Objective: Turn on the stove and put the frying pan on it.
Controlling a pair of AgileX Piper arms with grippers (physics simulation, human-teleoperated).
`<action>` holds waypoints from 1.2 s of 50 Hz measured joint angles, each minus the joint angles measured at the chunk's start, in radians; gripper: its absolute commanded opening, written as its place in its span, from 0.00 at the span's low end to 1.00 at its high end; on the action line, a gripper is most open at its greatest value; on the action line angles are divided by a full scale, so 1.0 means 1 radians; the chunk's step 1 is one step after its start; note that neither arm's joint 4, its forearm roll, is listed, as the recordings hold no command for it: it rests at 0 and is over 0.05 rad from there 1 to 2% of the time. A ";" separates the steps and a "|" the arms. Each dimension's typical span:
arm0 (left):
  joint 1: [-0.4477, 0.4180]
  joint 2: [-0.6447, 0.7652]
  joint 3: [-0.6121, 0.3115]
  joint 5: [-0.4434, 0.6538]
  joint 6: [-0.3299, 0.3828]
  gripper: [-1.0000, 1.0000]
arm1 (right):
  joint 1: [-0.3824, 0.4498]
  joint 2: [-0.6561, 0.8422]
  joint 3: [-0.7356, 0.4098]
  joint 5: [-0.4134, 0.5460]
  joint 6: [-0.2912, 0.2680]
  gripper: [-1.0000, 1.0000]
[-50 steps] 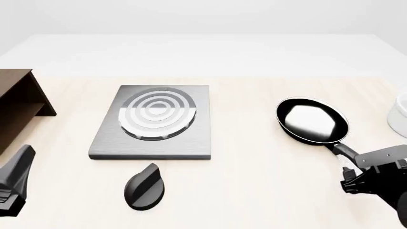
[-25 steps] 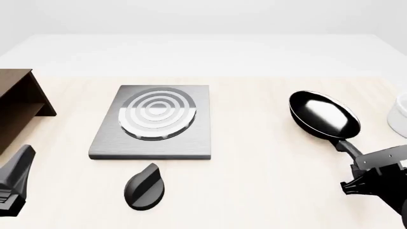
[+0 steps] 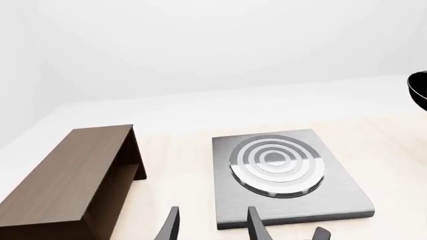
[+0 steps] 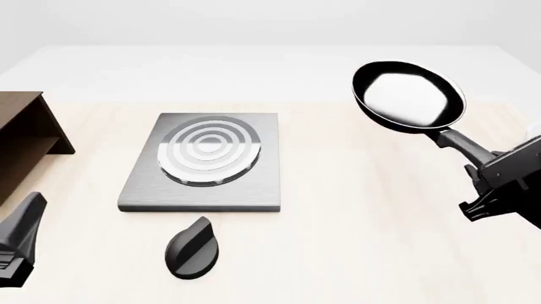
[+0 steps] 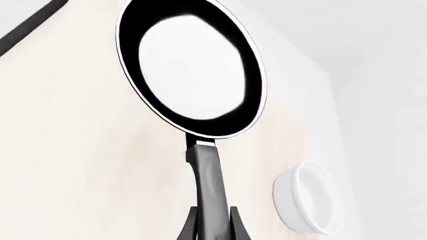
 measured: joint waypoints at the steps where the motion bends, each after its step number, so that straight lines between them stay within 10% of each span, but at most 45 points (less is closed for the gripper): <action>1: 0.000 0.000 0.000 0.000 0.000 1.00 | 0.012 -0.005 -0.010 0.011 -0.003 0.00; 60: 0.004 0.000 0.005 0.001 -0.041 1.00 | 0.610 0.592 -0.570 0.038 -0.033 0.00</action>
